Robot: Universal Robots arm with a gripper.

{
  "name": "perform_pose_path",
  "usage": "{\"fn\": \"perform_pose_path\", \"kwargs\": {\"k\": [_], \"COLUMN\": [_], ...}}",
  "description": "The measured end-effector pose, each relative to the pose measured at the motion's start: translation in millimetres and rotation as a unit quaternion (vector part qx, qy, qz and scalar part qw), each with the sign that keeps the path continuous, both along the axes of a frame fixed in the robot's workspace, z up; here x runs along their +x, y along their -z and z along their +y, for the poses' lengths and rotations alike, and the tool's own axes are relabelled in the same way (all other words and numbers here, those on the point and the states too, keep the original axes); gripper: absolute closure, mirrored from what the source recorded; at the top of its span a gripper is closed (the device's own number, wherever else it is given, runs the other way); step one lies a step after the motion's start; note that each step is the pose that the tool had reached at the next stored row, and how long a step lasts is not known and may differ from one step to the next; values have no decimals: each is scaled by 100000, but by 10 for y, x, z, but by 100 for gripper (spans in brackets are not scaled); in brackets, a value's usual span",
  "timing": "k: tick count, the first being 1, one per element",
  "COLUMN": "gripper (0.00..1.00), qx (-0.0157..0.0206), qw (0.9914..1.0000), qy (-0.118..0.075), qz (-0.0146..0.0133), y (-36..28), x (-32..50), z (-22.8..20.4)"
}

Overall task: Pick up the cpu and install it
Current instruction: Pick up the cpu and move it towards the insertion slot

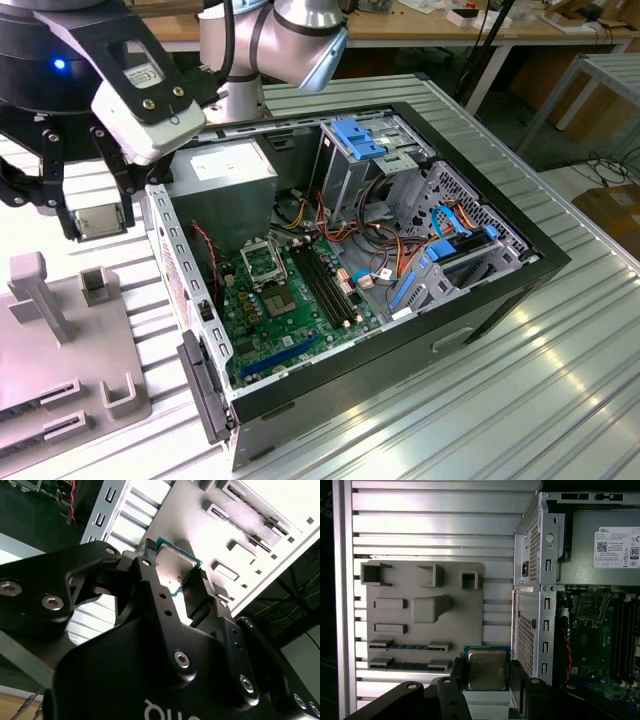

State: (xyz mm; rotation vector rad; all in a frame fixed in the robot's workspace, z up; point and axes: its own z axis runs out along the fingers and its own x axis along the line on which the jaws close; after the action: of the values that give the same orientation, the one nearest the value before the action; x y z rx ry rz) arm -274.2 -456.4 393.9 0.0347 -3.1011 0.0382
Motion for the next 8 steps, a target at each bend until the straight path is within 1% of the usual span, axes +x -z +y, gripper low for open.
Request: {"fn": "perform_pose_path", "kwargs": {"k": [5, 8], "gripper": [53, 53], "qx": [2, -2], "qw": [100000, 100000], "qy": [6, 25], "qz": [-3, -2], "y": [0, 1], "x": [69, 124], "z": [0, 0]}}
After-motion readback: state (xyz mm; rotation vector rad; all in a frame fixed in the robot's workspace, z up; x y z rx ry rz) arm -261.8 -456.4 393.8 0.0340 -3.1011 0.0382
